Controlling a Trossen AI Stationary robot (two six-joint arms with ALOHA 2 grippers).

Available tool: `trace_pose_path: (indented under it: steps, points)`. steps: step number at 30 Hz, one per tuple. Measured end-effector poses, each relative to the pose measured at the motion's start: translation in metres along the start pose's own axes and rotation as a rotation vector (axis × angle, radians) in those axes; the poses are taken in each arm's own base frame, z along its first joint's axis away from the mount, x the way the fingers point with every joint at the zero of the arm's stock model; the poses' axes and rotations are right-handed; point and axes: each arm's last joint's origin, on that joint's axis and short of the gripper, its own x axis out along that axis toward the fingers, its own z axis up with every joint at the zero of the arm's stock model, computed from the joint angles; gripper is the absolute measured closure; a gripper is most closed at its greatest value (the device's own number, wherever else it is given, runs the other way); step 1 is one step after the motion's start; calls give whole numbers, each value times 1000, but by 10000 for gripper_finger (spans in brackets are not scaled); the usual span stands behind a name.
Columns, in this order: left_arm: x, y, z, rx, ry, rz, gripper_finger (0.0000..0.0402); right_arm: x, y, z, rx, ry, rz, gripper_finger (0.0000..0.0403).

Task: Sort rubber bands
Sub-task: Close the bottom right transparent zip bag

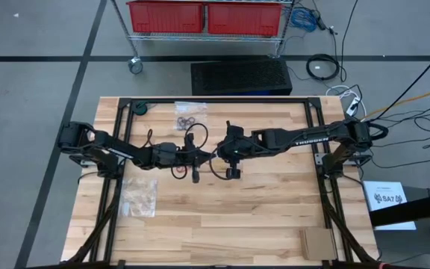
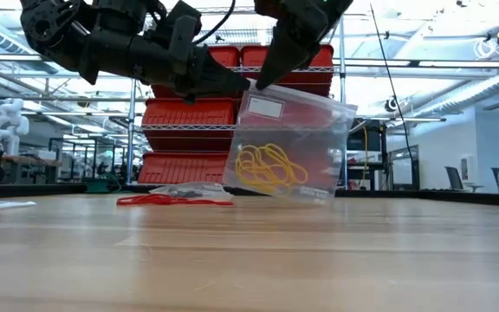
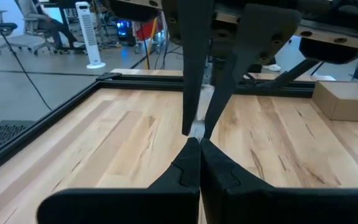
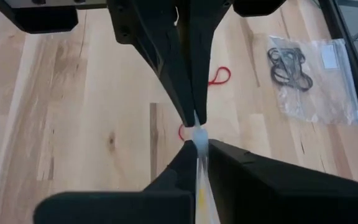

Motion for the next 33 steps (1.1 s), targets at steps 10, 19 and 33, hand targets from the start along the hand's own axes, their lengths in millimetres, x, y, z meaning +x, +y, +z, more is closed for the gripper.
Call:
trace_pose_path:
  steps: [10, 19, 33]
  points:
    - [0, 0, 0, 7, 3, 7, 401, 0, 0, -4, 10, 41, -2, 396]
    - [0, 1, -1, 23, 6, 24, 402, -1, 0, -13, 36, 138, -9, 398]
    - [0, 1, 0, -3, 2, 31, 400, -7, 0, -26, 67, 265, -15, 399]
